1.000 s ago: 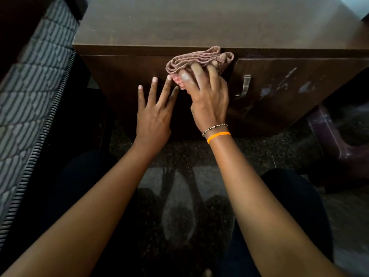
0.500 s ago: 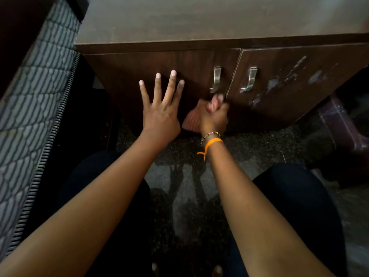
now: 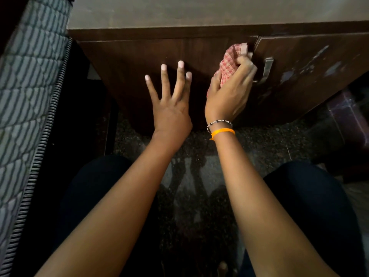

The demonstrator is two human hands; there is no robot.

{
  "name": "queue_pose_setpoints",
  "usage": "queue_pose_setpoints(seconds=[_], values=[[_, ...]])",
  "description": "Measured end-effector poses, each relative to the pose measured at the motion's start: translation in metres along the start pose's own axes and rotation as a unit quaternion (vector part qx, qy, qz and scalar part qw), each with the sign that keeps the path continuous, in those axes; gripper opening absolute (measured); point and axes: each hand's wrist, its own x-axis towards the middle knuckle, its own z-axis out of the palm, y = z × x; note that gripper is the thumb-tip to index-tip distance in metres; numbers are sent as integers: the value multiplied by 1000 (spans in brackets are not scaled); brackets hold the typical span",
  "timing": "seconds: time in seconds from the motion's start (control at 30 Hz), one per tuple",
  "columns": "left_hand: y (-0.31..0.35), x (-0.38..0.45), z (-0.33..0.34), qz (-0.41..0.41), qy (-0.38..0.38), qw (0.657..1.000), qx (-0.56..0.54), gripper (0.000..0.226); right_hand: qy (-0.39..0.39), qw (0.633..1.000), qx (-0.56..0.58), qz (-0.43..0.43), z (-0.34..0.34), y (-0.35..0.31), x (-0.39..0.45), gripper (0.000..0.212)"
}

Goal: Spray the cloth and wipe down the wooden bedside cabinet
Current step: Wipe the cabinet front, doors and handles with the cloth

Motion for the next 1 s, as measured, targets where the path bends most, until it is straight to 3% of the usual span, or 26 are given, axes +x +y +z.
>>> queue_pose_setpoints(seconds=[0.07,0.17,0.37,0.47,0.6,0.73,0.9,1.0], values=[[0,0,1,-4,3,1000,-7,83,6,993,56,105,4,2,-6,37],[0,0,1,-4,5,1000,-9,82,-1,946,178,272,11,7,-4,34],[-5,-2,-1,9,5,1000,-3,87,-68,969,174,162,6,26,-18,35],[-10,-4,-2,25,19,999,-24,87,-91,950,228,192,0,30,-13,34],[-17,-15,1,35,33,998,-41,83,-53,932,286,217,2,13,-13,41],[-15,-38,17,43,-84,996,-3,89,-76,929,205,298,25,35,-24,38],[-28,-27,39,41,-119,992,30,90,-71,851,210,476,68,64,-63,34],[-31,-23,41,34,-129,990,42,90,-115,759,264,584,82,74,-68,41]])
